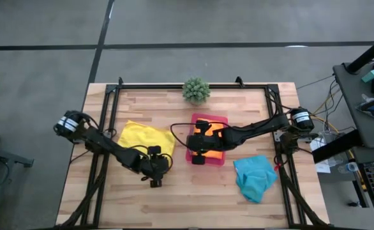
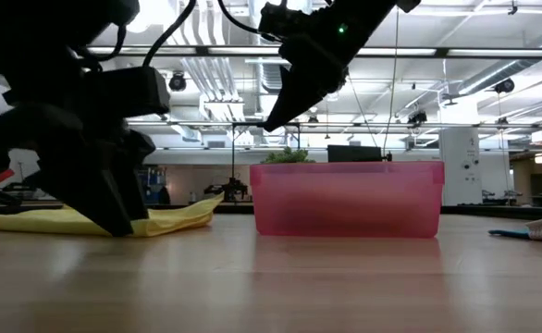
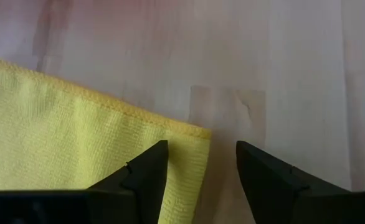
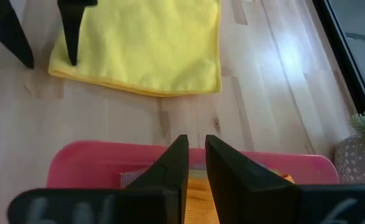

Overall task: Fold microfiber towels
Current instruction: Fold the yellow towel

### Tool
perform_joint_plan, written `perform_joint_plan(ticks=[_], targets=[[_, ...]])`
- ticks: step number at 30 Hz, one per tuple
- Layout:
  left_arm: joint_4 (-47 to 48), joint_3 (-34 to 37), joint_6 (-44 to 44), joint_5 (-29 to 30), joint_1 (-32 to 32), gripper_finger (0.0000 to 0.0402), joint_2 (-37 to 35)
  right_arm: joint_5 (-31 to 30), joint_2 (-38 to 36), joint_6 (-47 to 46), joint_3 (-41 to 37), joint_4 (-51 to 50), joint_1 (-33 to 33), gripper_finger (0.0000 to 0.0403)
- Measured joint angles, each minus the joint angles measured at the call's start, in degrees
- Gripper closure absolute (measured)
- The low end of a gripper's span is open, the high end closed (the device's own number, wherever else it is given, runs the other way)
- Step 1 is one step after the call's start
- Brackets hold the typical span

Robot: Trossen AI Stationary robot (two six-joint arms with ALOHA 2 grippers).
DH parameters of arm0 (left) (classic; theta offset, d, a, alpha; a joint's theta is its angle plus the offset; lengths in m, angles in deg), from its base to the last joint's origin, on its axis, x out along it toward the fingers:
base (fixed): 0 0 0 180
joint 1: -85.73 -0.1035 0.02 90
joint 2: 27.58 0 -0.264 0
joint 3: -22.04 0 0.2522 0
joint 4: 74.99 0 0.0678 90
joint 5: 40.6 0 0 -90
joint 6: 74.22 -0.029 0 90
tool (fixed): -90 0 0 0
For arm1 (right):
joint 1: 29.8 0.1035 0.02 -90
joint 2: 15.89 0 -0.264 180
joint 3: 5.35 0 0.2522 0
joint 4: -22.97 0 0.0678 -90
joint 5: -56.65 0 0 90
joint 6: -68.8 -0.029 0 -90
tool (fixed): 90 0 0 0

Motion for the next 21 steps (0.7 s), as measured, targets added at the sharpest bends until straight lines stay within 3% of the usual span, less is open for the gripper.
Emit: perform_joint_plan(ticks=[6,14,19,21], targets=[[-1.0,0.7,1.5,0.2,0.0,0.0255,0.3,0.2,0.0,0.0,-0.2,0.1,0.0,0.0355],[-1.9,1.6,1.3,1.0,-0.1,0.0383,0.2,0.7,0.0,0.5,-0.9,1.5,0.0,0.0355],[-2.0,1.9,-2.9,-0.1,0.2,0.0399,-1.6,13.2,0.4,1.4,-1.4,4.4,0.0,0.0343],[-1.9,1.9,-4.6,-0.1,0.3,0.04,-4.1,15.2,0.9,2.5,-1.4,5.9,0.2,0.0325]])
